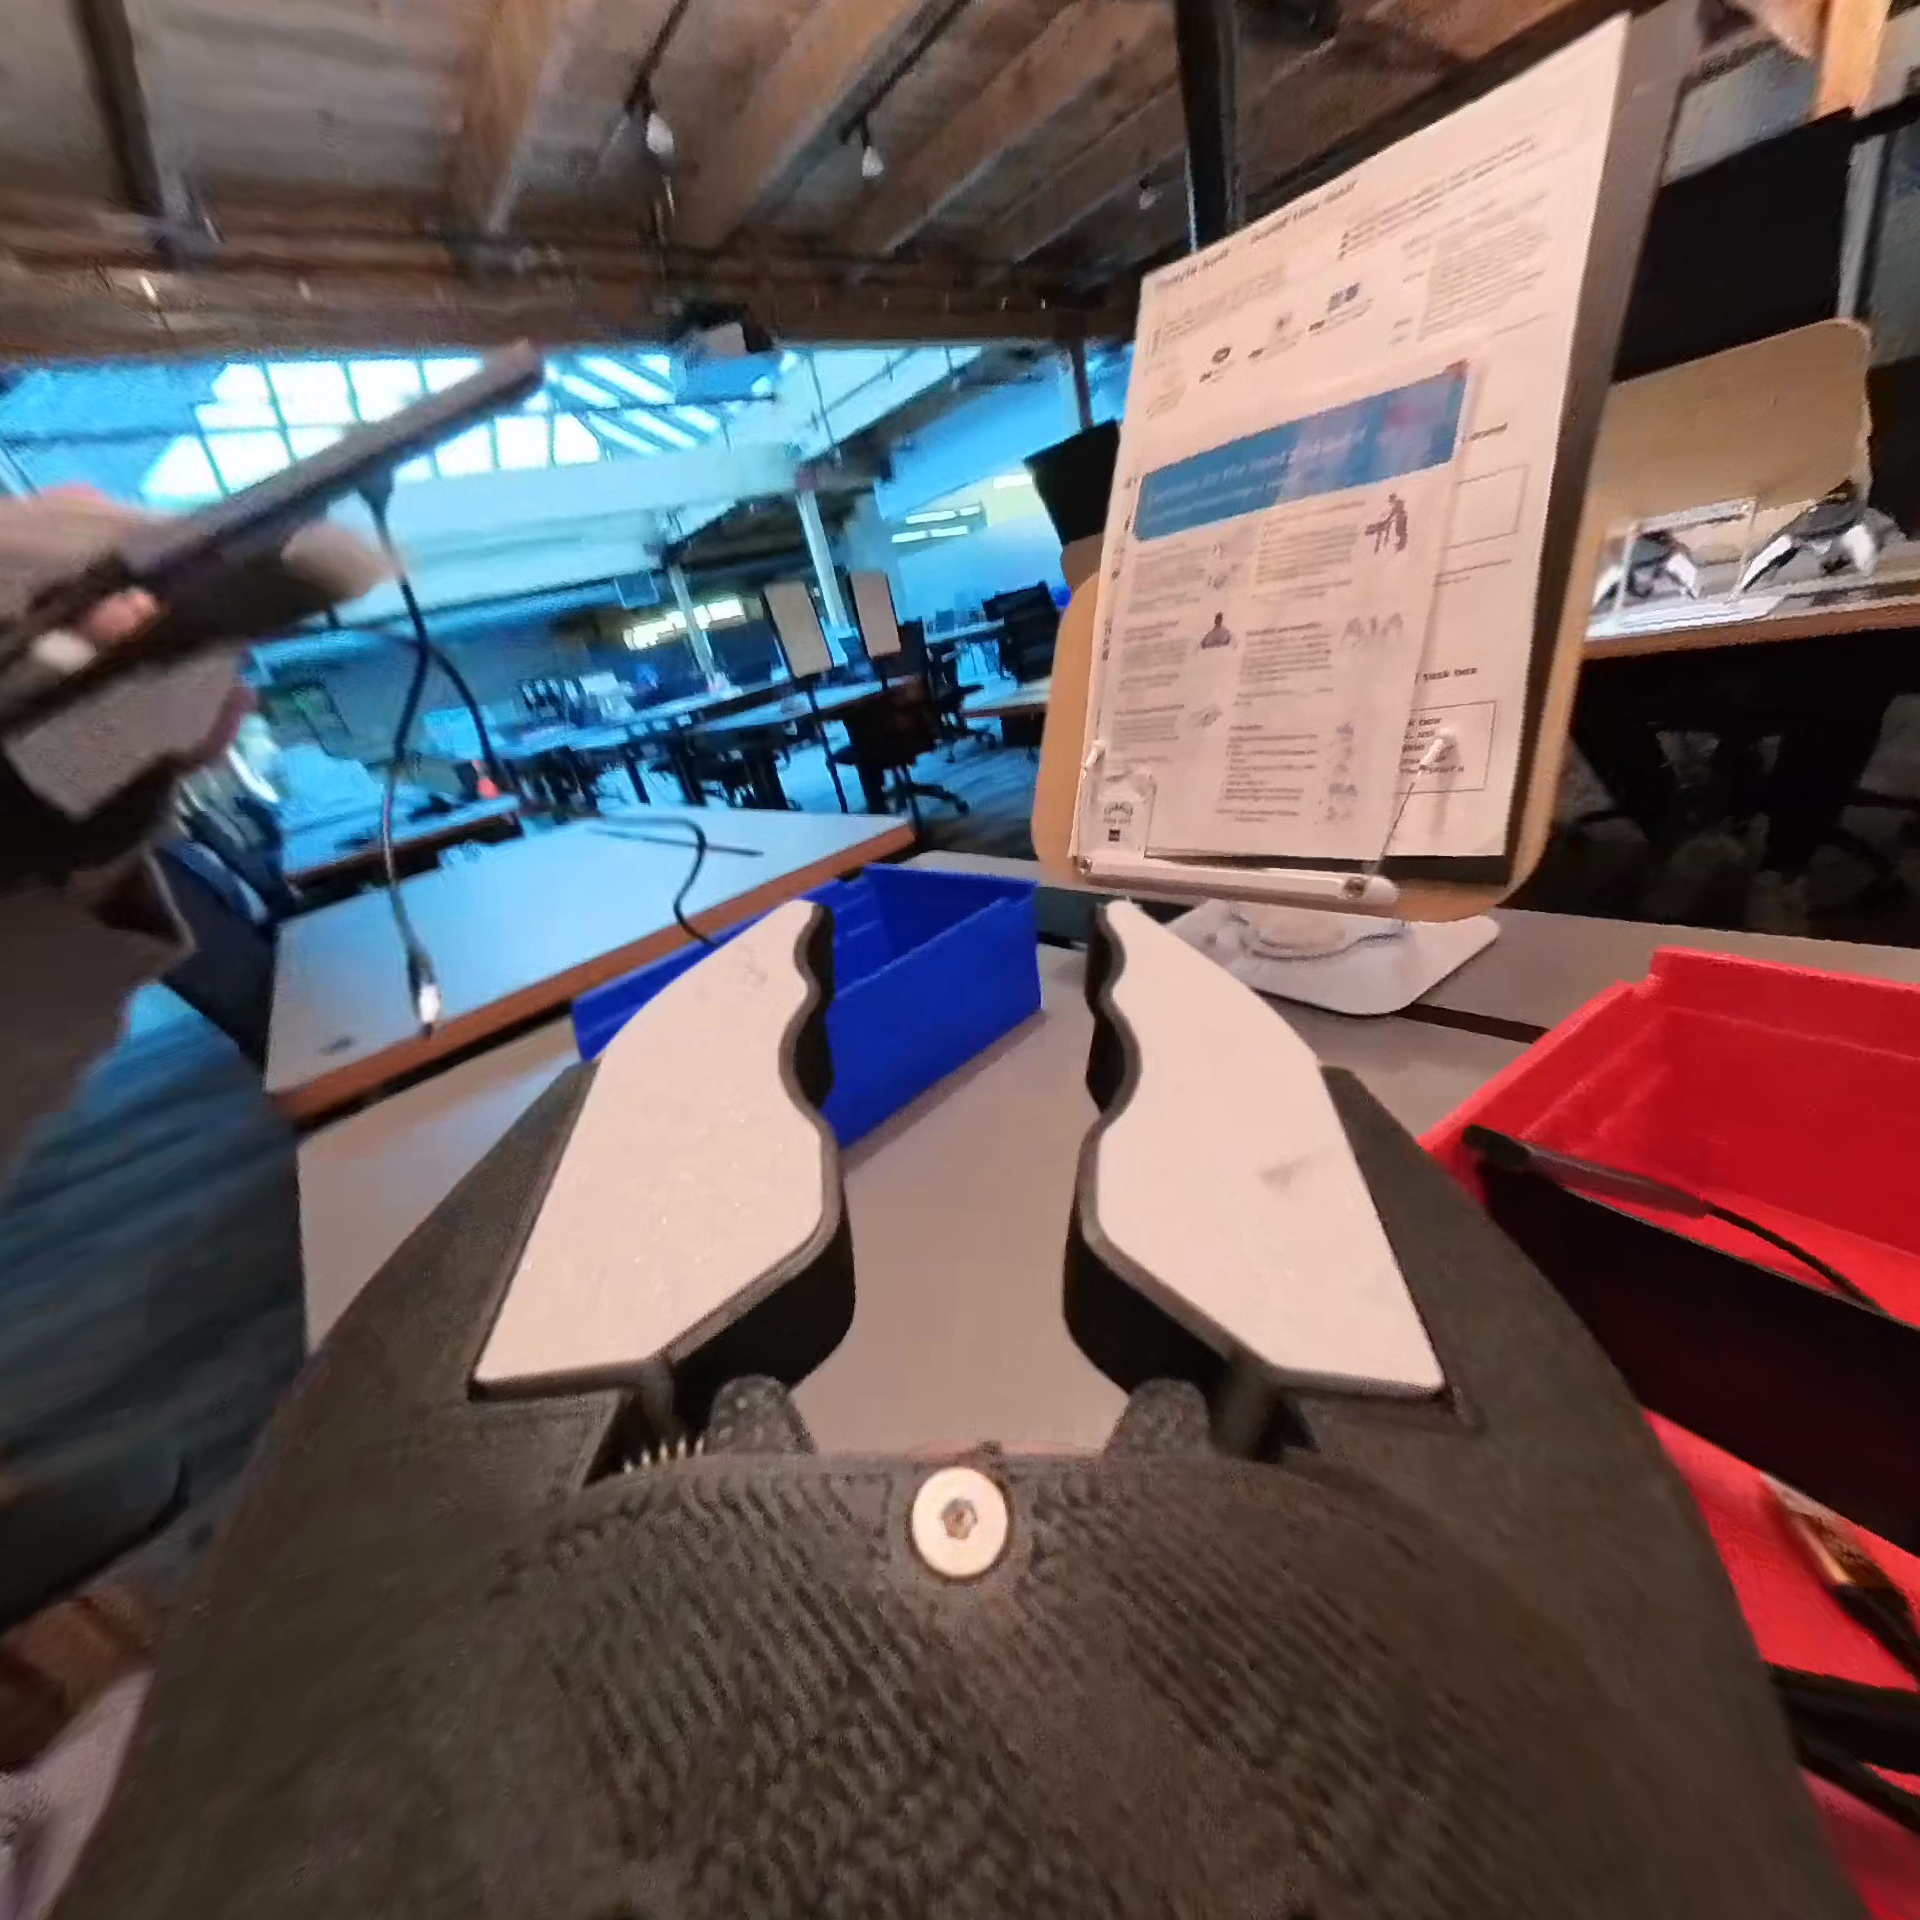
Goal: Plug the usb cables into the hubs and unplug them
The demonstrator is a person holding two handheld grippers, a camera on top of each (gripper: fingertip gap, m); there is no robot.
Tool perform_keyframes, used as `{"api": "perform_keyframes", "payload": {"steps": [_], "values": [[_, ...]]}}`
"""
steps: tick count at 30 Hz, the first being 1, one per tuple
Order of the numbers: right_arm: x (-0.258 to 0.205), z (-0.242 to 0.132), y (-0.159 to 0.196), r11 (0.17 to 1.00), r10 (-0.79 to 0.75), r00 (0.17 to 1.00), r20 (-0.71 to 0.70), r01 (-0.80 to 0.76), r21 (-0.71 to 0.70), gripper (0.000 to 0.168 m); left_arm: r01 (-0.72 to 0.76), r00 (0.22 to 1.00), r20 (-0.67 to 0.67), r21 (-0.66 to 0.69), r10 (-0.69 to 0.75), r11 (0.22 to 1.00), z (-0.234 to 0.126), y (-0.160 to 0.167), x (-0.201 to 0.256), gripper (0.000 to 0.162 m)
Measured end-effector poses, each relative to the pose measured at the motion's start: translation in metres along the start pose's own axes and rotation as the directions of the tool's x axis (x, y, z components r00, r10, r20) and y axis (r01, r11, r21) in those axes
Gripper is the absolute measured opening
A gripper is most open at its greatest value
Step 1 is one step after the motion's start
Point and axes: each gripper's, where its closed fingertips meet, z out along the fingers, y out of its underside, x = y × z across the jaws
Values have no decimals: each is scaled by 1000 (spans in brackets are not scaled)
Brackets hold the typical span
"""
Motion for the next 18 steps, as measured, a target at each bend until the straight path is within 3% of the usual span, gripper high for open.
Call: {"api": "perform_keyframes", "payload": {"steps": [2, 4, 6, 9, 13, 16, 18], "values": [[-1, -2, -2, 986, 155, 984, 89, -159, 46, 49, -69, 998, 13, 93, 68, 993, 0, -37, 13, 9], [-18, -1, 2, 951, 294, 921, 257, -308, 16, 55, -116, 993, 4, 147, 116, 982, 1, -63, 37, 9], [-30, 6, 11, 918, 386, 858, 338, -395, -47, 54, -153, 988, -7, 183, 157, 971, 2, -84, 63, 9], [-67, 13, 33, 892, 452, 758, 471, -398, -216, 51, -166, 983, -39, 219, 178, 962, -2, -114, 96, 8], [-92, 33, 64, 856, 513, 714, 477, -383, -346, 49, -162, 982, -62, 231, 181, 959, -8, -132, 129, 8], [-100, 37, 82, 834, 540, 690, 483, -361, -417, 22, -144, 983, -80, 224, 166, 964, -12, -132, 142, 8], [-99, 38, 91, 835, 532, 690, 491, -330, -440, 21, -141, 981, -99, 224, 166, 964, -15, -129, 150, 8]]}}
